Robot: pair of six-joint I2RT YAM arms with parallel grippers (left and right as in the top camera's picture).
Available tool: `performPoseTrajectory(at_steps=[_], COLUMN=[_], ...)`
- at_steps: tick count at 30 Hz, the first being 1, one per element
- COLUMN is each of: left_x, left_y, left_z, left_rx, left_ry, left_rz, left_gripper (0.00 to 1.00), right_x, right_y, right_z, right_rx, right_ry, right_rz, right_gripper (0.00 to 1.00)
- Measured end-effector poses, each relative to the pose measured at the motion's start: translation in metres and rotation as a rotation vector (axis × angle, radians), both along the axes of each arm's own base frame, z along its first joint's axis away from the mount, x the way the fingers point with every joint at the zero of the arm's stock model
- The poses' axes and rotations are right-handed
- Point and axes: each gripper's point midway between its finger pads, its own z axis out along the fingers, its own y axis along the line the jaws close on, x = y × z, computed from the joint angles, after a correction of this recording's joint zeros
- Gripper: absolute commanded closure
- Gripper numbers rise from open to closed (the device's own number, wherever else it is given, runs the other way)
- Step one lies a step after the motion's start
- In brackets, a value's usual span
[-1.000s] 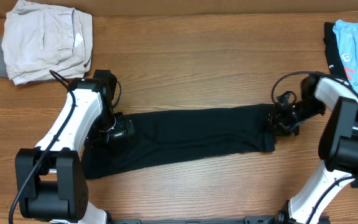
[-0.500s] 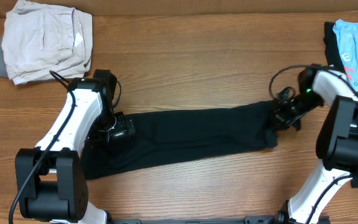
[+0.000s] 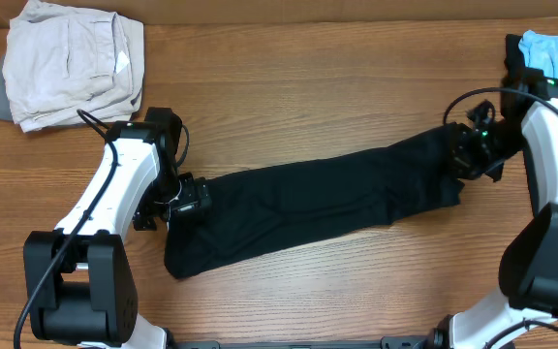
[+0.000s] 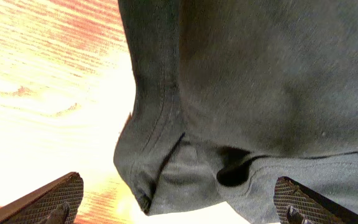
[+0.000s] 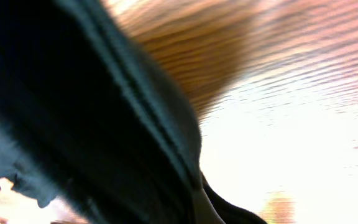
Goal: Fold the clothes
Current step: 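Lift the strip's right end with the right gripper and fold it leftward, then carry the right end leftward over the strip and lay it down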
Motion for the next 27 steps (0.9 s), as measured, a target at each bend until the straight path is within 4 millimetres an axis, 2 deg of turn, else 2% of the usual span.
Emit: performPoseTrajectory(at_steps=[11, 15, 24, 26, 27], left_x=[0.001, 0.001, 0.002, 0.002, 0.002], left_y=[0.000, 0.000, 0.000, 0.000, 0.000], left_z=[0.000, 0.000, 0.000, 0.000, 0.000], left_rx=[-0.001, -0.001, -0.001, -0.001, -0.001], left_ry=[-0.006, -0.006, -0.007, -0.008, -0.008], left_rz=[0.000, 0.000, 0.000, 0.000, 0.000], left_gripper=[0.00, 0.00, 0.00, 0.00, 0.00], right_x=[0.009, 0.000, -0.019, -0.021, -0.022], right_y=[0.096, 0.130, 0.171, 0.180, 0.186], right_z=[-0.007, -0.016, -0.037, -0.040, -0.041], right_rx=[0.006, 0.015, 0.020, 0.021, 0.023], right_ry=[-0.089, -0.091, -0.086, -0.093, -0.100], right_rz=[0.274, 0.355, 0.447, 0.461, 0.466], right_gripper=[0.96, 0.96, 0.96, 0.84, 0.83])
